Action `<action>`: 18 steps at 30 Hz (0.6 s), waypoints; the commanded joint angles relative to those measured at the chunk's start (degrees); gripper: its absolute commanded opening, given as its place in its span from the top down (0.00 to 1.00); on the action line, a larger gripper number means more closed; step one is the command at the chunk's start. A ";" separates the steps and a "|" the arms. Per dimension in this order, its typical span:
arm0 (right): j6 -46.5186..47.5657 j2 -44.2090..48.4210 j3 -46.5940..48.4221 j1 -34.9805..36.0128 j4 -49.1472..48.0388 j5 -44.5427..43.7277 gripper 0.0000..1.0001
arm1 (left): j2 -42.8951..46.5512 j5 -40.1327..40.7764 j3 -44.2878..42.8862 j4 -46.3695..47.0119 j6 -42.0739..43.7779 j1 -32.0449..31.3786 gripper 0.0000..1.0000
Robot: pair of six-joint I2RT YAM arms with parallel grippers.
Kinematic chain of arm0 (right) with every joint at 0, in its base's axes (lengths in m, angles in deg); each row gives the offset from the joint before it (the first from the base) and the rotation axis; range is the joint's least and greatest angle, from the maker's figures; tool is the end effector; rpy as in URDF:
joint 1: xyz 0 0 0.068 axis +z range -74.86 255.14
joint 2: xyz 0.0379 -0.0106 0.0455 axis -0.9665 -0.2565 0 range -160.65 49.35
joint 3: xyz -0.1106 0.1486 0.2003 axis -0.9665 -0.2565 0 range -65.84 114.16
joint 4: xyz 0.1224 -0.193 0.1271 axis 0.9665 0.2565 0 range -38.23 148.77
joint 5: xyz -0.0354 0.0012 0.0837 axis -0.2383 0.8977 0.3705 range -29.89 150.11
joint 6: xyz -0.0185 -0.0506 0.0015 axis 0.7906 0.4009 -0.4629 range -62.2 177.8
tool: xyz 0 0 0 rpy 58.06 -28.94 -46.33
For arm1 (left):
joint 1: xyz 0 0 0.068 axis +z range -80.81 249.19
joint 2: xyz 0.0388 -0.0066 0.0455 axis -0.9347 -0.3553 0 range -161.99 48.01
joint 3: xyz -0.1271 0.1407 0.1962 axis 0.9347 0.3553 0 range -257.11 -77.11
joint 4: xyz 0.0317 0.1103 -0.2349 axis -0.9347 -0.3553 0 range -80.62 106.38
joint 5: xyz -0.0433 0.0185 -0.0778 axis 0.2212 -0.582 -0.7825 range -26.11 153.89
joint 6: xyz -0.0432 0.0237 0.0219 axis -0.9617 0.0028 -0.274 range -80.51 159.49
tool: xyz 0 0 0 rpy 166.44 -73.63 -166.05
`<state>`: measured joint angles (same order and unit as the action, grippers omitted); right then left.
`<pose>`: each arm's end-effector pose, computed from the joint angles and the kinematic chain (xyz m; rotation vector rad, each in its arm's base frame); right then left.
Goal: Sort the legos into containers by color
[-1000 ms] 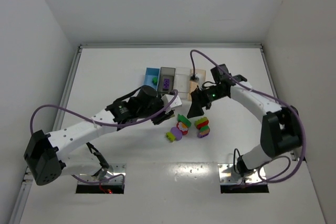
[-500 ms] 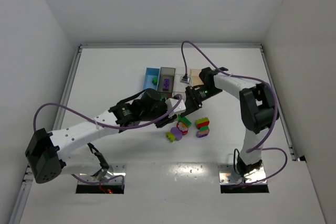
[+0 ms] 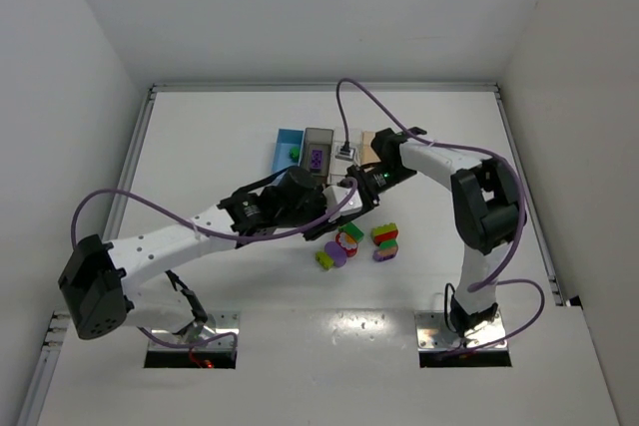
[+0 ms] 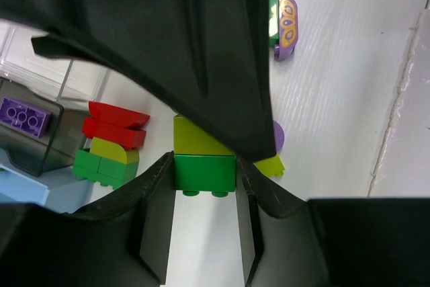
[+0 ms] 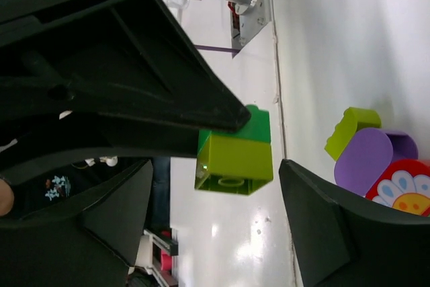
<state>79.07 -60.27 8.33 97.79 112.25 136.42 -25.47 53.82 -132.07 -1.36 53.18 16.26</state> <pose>0.2954 0.1608 0.1870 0.8050 -2.2568 -1.8796 0.1664 -0.2304 0.2812 1.3197 1.8252 -0.5697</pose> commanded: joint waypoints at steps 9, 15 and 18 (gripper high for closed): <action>2.10 -1.03 2.03 0.46 -0.90 2.52 0.87 | -0.98 0.75 -2.18 2.18 0.46 -1.65 0.78; 2.10 1.07 0.98 -2.61 -0.90 3.05 1.00 | 2.71 2.50 2.30 2.18 -0.68 -1.65 0.78; 2.10 2.65 -0.25 -5.16 -0.90 3.05 1.00 | 4.73 3.56 5.56 2.18 -0.69 -1.13 0.78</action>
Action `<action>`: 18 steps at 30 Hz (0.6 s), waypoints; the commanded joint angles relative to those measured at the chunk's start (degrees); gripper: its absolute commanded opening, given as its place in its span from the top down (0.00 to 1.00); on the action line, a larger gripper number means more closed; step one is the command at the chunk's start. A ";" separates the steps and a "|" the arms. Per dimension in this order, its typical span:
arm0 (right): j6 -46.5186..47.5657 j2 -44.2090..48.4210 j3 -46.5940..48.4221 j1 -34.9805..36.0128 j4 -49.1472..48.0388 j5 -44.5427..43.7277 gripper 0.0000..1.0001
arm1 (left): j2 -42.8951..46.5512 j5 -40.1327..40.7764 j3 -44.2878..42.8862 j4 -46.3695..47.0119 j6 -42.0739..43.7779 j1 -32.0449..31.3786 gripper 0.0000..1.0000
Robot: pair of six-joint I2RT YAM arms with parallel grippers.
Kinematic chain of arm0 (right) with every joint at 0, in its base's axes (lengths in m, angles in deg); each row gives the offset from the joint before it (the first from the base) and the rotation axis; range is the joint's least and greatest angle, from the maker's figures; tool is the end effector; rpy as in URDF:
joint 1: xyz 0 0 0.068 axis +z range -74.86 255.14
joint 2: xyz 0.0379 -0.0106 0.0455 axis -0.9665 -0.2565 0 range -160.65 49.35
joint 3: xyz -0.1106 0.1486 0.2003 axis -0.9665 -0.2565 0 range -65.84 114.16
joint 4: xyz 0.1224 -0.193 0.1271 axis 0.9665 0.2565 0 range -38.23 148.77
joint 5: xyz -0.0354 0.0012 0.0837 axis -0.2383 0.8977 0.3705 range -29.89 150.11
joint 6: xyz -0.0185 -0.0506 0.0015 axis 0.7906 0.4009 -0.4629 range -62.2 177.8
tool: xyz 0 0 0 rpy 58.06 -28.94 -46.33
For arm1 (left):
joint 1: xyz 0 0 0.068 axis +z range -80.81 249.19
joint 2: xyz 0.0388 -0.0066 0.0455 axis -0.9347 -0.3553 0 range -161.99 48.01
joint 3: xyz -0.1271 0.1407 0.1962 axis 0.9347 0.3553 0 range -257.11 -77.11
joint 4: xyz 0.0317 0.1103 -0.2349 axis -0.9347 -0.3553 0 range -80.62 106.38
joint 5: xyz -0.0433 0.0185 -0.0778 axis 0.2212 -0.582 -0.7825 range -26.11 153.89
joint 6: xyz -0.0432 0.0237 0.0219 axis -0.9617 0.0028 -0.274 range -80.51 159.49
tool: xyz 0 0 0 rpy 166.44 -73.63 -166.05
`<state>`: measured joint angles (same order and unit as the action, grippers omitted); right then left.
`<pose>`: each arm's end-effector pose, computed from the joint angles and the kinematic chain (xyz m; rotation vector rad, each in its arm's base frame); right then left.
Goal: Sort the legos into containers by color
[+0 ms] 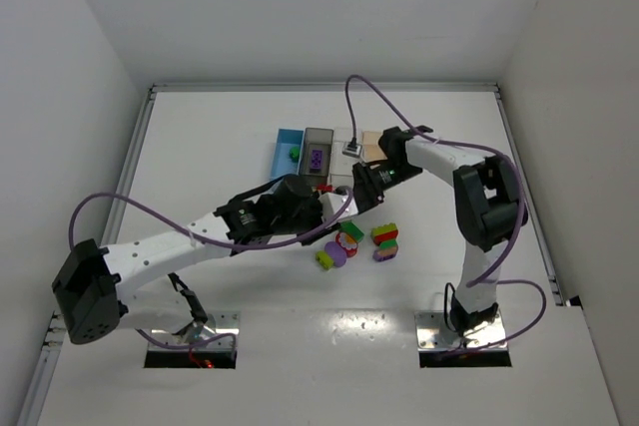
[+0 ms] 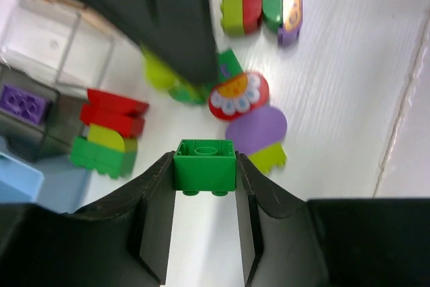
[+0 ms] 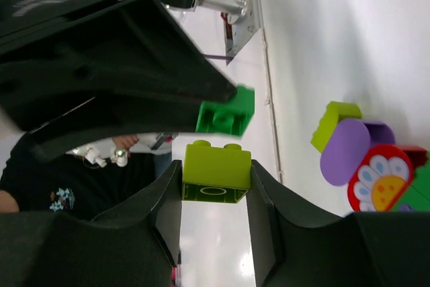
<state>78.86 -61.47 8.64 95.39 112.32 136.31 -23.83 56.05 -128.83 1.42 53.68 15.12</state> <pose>0.3041 0.1491 0.1816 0.7413 -2.2879 -1.8850 0.1591 -0.2277 0.2737 1.3153 1.7990 -0.5383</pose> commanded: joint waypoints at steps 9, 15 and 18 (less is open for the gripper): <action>1.80 8.51 -1.79 -9.08 -3.68 -1.40 1.00 | 4.34 10.63 1.46 0.72 -4.62 10.45 0.75; -18.31 17.90 -9.50 -10.23 -26.51 -18.52 1.00 | -6.72 10.30 -12.77 -1.72 -8.21 21.44 0.67; -22.03 23.37 -11.02 -10.23 -32.08 -28.20 1.00 | -14.72 7.23 -20.33 -3.14 -10.67 25.58 0.66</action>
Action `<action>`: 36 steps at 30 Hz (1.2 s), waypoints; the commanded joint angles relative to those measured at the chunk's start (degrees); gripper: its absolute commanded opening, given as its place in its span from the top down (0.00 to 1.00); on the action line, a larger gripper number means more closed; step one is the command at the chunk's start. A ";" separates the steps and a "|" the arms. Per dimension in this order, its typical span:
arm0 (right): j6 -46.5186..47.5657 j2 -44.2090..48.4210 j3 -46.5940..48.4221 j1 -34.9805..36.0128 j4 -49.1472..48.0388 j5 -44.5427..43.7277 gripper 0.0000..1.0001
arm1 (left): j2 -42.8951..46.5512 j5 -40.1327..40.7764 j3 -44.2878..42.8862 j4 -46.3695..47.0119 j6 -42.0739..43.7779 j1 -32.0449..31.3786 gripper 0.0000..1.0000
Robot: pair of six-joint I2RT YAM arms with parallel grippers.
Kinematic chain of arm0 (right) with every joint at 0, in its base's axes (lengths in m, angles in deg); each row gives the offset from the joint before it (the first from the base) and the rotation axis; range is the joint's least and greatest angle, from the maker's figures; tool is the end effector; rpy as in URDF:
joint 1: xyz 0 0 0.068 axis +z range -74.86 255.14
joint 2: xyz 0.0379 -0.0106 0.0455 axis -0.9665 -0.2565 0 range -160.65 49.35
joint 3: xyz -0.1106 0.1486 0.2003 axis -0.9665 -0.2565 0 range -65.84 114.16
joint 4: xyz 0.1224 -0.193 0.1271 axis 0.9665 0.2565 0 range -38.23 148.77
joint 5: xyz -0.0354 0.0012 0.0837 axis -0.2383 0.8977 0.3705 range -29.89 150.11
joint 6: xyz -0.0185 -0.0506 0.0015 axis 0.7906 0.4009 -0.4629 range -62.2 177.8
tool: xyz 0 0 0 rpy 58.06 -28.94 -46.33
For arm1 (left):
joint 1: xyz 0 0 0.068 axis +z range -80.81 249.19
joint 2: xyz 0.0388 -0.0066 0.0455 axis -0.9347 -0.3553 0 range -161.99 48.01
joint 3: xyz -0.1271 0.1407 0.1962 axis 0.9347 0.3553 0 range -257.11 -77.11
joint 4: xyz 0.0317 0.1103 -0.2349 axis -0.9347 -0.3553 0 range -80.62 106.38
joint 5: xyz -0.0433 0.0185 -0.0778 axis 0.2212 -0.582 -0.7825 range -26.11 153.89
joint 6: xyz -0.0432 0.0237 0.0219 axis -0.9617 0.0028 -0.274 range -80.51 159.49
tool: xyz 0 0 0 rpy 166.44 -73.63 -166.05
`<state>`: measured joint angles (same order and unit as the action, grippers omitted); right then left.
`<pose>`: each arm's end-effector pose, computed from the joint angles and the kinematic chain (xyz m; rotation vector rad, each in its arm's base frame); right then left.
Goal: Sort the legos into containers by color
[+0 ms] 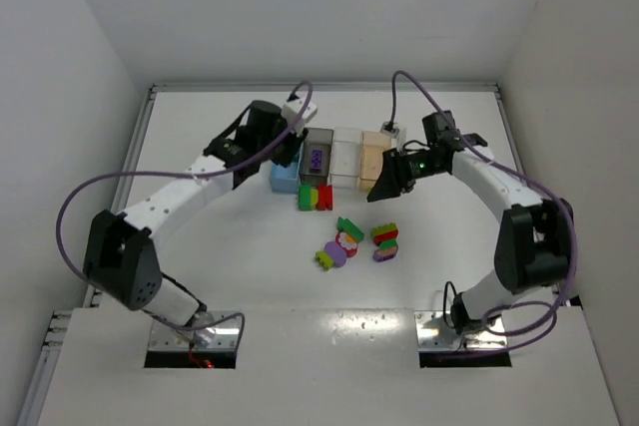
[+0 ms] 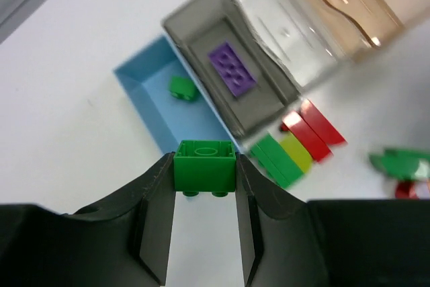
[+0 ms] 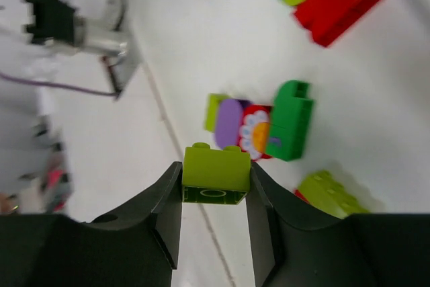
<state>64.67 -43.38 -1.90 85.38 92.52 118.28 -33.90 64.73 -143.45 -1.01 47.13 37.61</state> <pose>0.2983 0.0847 0.2249 -0.6160 2.4184 1.3941 0.2788 -0.1706 0.3074 0.7151 2.0324 -0.2275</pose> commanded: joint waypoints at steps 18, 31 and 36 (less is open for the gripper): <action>-8.63 6.25 0.04 -0.22 -13.59 -17.22 0.99 | -24.79 -0.49 -16.01 -2.74 -9.13 9.07 0.40; -13.11 -5.15 10.05 3.46 -18.96 -26.09 0.95 | -9.17 -4.45 -15.22 1.49 -10.45 9.07 0.26; -13.11 -11.75 15.86 7.33 -20.44 -33.71 0.92 | -4.32 -0.93 -13.90 -3.70 -11.68 10.74 0.10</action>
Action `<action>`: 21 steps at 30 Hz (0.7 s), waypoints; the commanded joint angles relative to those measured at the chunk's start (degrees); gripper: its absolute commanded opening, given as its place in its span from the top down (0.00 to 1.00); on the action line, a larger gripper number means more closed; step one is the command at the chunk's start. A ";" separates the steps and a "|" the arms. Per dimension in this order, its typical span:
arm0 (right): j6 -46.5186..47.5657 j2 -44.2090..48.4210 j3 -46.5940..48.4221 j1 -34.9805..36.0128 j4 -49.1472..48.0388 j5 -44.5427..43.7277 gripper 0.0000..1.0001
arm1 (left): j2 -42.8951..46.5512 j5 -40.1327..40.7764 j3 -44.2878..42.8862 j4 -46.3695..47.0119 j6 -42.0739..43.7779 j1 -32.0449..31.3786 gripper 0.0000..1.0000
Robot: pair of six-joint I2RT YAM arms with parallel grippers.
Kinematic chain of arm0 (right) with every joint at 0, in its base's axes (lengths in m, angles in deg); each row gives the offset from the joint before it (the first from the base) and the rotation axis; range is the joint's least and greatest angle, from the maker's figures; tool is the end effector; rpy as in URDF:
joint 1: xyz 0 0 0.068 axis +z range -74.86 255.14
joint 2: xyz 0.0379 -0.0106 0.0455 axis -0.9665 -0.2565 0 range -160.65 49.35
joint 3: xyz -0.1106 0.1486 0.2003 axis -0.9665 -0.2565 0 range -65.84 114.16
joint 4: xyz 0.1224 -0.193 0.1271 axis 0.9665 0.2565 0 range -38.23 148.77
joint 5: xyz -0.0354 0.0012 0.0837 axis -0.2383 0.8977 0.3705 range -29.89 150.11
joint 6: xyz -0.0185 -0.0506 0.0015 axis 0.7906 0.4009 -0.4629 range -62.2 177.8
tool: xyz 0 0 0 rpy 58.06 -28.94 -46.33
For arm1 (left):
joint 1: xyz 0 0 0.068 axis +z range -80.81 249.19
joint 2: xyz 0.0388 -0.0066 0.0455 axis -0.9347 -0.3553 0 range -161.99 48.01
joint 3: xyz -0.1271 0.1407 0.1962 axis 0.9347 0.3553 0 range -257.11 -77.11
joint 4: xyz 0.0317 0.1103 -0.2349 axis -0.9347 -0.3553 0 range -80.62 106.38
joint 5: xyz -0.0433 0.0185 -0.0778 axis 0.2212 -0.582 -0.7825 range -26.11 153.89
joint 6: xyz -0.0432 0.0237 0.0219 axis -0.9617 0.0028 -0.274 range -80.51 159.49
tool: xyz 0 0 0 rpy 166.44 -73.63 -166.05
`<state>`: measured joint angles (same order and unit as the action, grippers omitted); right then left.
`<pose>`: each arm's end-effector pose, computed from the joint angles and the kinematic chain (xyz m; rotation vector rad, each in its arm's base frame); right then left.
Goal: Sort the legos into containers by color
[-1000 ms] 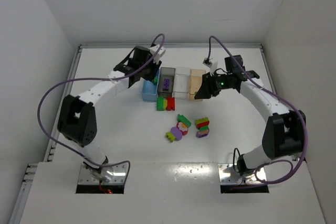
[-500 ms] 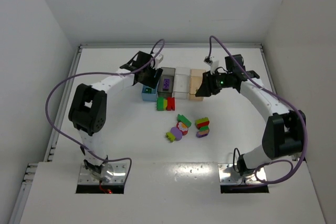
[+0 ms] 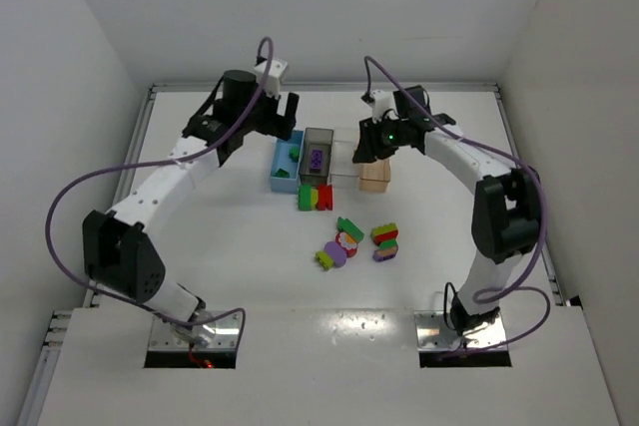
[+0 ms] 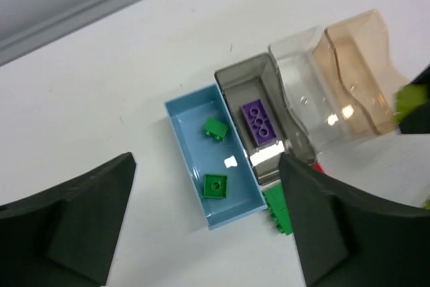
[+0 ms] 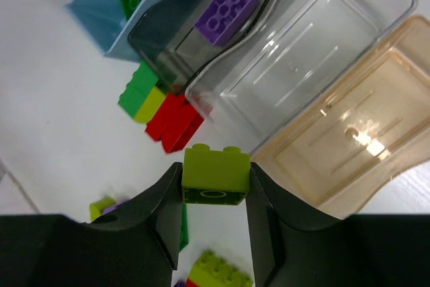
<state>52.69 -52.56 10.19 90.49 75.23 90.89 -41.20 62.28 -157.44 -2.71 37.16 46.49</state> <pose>0.3705 0.1207 0.2396 -0.4615 2.3858 0.8141 0.3358 -0.1415 0.3476 0.3837 2.0362 -0.2985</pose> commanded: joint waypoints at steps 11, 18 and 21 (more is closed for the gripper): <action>-1.14 -14.89 10.45 6.44 -3.86 -15.31 0.66 | 15.20 -4.19 11.25 -1.47 1.88 5.47 0.00; -1.14 -14.12 9.93 7.50 -5.53 -17.69 0.35 | 18.28 -7.44 16.08 -1.47 3.91 5.47 0.00; -1.14 -11.83 8.44 8.02 -6.06 -15.94 0.33 | 19.42 -9.37 17.66 -0.95 5.13 5.47 0.00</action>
<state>51.75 -68.45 17.88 97.62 71.71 74.63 -24.70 56.05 -140.83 -5.16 40.57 51.97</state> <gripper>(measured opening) 0.668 1.000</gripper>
